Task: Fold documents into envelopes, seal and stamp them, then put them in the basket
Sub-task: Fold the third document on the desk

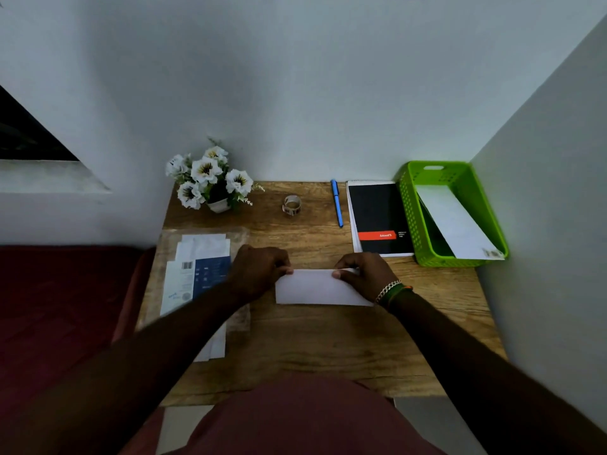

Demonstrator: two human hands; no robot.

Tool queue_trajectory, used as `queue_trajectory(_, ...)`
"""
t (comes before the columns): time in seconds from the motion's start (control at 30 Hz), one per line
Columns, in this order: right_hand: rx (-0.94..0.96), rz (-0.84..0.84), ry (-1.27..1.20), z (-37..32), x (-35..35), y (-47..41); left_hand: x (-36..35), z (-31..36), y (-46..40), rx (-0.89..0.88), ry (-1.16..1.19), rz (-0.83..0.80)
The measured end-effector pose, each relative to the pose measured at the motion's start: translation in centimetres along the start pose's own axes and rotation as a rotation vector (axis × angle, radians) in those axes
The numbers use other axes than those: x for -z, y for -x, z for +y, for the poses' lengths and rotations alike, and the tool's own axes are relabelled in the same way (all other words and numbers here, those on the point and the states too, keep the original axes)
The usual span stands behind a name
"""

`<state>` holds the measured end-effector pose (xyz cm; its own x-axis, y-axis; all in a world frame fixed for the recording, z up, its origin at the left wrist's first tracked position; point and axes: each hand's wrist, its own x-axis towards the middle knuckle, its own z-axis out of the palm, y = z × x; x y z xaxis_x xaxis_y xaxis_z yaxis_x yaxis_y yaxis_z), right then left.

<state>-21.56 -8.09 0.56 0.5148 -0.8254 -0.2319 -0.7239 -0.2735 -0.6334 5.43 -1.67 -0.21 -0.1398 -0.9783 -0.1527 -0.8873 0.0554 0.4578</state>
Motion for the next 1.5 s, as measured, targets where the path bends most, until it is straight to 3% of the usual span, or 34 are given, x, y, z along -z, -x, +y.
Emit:
queue_trajectory(0.27, -0.012, 0.011, -0.05, -1.1, -0.5, -0.6, -0.9, 0.7, 0.5, 0.037, 0.292, 0.047)
queue_trajectory(0.57, -0.178, 0.08, -0.163, 2.0, 1.1, -0.2, -0.8, -1.2, -0.1, 0.148, 0.362, 0.051)
queue_trajectory(0.77, -0.273, 0.279, -0.108, 2.5, 0.8, 0.5, -1.6, -1.0, -0.3, 0.191, 0.411, 0.047)
queue_trajectory(0.87, -0.191, 0.327, 0.044, 1.8, -0.5, 0.6, -1.8, -0.6, -0.4, 0.169, 0.35, 0.077)
queue_trajectory(0.97, -0.019, 0.254, 0.185, 1.4, -2.5, 0.9, -2.1, 0.4, -0.1, 0.094, 0.099, 0.154)
queue_trajectory(1.03, 0.047, 0.215, 0.279, 1.2, -3.6, 1.2, -2.7, 1.4, 0.6, 0.094, 0.008, 0.11)
queue_trajectory(1.2, -0.004, 0.093, 0.367, 0.8, -5.1, 1.9, -4.8, 2.5, 3.1, 0.165, -0.023, -0.047)
queue_trajectory(1.5, -0.008, 0.103, 0.351, 0.6, -5.2, 2.0, -4.8, 1.8, 3.3, 0.106, 0.017, 0.01)
